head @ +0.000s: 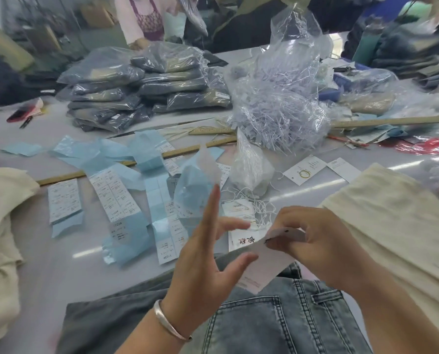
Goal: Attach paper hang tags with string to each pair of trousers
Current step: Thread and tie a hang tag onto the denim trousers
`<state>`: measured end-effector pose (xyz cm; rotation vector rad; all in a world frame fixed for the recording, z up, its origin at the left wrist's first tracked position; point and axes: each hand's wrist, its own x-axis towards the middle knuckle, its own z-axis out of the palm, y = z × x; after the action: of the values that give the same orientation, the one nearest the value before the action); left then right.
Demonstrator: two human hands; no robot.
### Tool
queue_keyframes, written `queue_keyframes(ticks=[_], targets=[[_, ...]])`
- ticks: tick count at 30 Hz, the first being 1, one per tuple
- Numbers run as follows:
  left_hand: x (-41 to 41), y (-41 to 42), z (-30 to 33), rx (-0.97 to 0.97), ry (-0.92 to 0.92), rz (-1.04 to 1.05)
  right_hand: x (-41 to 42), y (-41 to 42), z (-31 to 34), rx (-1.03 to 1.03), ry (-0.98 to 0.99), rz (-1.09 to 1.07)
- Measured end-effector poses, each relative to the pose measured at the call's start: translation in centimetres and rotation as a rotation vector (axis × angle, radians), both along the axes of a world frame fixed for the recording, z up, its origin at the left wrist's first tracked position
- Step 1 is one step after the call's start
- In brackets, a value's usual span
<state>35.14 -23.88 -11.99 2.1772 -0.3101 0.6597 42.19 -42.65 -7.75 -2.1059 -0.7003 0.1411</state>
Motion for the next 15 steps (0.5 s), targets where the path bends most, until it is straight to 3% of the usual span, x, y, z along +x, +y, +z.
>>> queue_keyframes(ticks=[3,7,8,12,15], targets=[[-2.5,-0.2,0.4,-0.054,-0.043,0.071,-2.4,1.5,0.7,0.141,0.019,-0.037],[-5.6,0.5,0.7,-0.411,-0.007,0.184,-6.0,3.2,-0.2,0.555,0.385,0.011],[-6.3,0.6,0.9,-0.453,0.012,0.214,-7.0,3.7,-0.6,0.569,0.396,-0.002],[-8.9,0.3,2.1,-0.259,-0.077,0.291,-10.4,5.8,-1.3,0.441,0.256,-0.181],[-10.6,-0.2,3.6,-0.464,0.018,0.092,-11.8,6.2,0.3,0.475,0.287,-0.015]])
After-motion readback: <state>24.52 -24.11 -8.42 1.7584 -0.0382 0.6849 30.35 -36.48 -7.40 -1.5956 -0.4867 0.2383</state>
